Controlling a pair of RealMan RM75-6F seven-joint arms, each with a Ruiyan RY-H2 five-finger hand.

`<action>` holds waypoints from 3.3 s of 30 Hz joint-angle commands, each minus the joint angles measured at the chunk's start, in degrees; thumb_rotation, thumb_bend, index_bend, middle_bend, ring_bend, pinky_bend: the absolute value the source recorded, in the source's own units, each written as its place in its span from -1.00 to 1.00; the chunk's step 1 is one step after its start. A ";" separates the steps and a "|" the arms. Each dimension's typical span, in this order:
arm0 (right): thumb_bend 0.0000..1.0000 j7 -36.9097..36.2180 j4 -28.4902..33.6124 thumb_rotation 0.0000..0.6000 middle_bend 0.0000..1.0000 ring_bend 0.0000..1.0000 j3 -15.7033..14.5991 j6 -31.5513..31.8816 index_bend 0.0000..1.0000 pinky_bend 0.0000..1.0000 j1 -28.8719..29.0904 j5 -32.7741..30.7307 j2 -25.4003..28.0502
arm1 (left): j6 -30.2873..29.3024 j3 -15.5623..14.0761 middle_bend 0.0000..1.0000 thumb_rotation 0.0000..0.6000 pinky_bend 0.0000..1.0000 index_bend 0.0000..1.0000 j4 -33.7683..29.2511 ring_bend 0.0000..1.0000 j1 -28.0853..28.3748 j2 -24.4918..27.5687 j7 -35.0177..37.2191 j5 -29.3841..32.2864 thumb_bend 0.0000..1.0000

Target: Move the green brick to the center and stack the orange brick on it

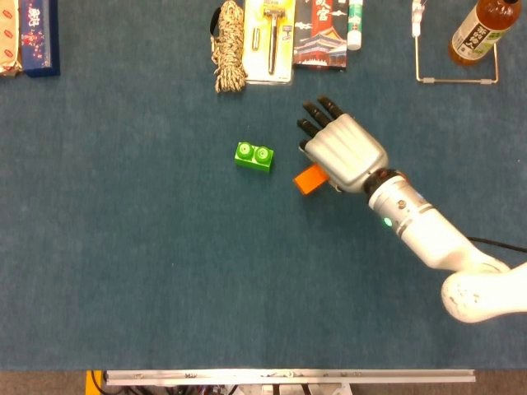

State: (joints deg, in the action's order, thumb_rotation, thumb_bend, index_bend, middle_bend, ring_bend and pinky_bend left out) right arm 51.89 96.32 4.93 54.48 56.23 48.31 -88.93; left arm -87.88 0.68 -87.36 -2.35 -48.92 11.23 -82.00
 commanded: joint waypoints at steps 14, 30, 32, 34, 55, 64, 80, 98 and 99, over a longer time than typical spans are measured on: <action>-0.47 1.48 -4.76 1.00 -0.55 -0.92 0.39 -0.10 0.22 -0.86 3.66 -3.40 -5.46 | 2.12 0.16 -0.67 1.00 -0.70 -0.49 3.15 -0.81 -0.26 -1.53 1.44 1.41 -0.41; -0.47 -0.93 -10.62 1.00 -0.55 -0.92 0.72 -1.03 0.22 -0.86 5.15 -3.08 -9.45 | 2.25 0.16 -0.67 1.00 -0.70 -0.48 3.65 -0.81 -0.70 -1.66 1.94 1.17 -0.41; -0.47 -0.93 -11.23 1.00 -0.55 -0.92 0.72 -0.74 0.22 -0.86 5.18 -3.00 -9.87 | 2.23 0.15 -0.67 1.00 -0.70 -0.48 3.73 -0.81 -0.76 -1.69 2.02 1.13 -0.41; -0.47 -1.04 -11.74 1.00 -0.55 -0.92 0.75 -0.53 0.22 -0.86 5.18 -2.93 -10.28 | 2.25 0.16 -0.67 1.00 -0.70 -0.48 3.77 -0.81 -0.78 -1.68 2.03 1.07 -0.41; -0.47 -0.79 -15.47 1.00 -0.55 -0.92 1.80 1.67 0.22 -0.86 4.72 -2.68 -12.88 | 2.35 -0.03 -0.67 1.00 -0.70 -0.48 3.92 -0.81 -1.21 -1.79 1.95 0.72 -0.41; -0.47 -0.48 -17.59 1.00 -0.55 -0.92 2.52 2.06 0.22 -0.86 4.57 -3.00 -13.84 | 2.44 0.02 -0.67 1.00 -0.70 -0.48 3.88 -0.81 -1.22 -1.67 2.09 0.64 -0.41; -0.47 -0.41 -20.15 1.00 -0.55 -0.92 4.55 2.13 0.22 -0.86 4.47 -3.63 -14.38 | 2.84 -0.07 -0.67 1.00 -0.70 -0.48 3.96 -0.81 -1.34 -1.66 2.01 0.75 -0.41; -0.47 -2.12 -11.35 1.00 -0.55 -0.92 4.41 6.02 0.22 -0.86 1.71 0.09 -10.43 | 3.42 -0.20 -0.67 1.00 -0.70 -0.48 4.13 -0.81 -1.40 -1.83 1.72 0.99 -0.41; -0.48 -1.98 -11.08 1.00 -0.55 -0.92 4.22 6.02 0.22 -0.86 1.65 0.24 -10.33 | 3.45 -0.21 -0.67 1.00 -0.70 -0.48 4.12 -0.81 -1.40 -1.84 1.66 0.99 -0.41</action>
State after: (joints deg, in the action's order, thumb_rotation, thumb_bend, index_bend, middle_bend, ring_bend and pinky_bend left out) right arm 49.98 84.85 9.34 60.34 58.10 48.22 -99.58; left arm -84.44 0.47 -83.24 -3.75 -50.75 12.90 -81.01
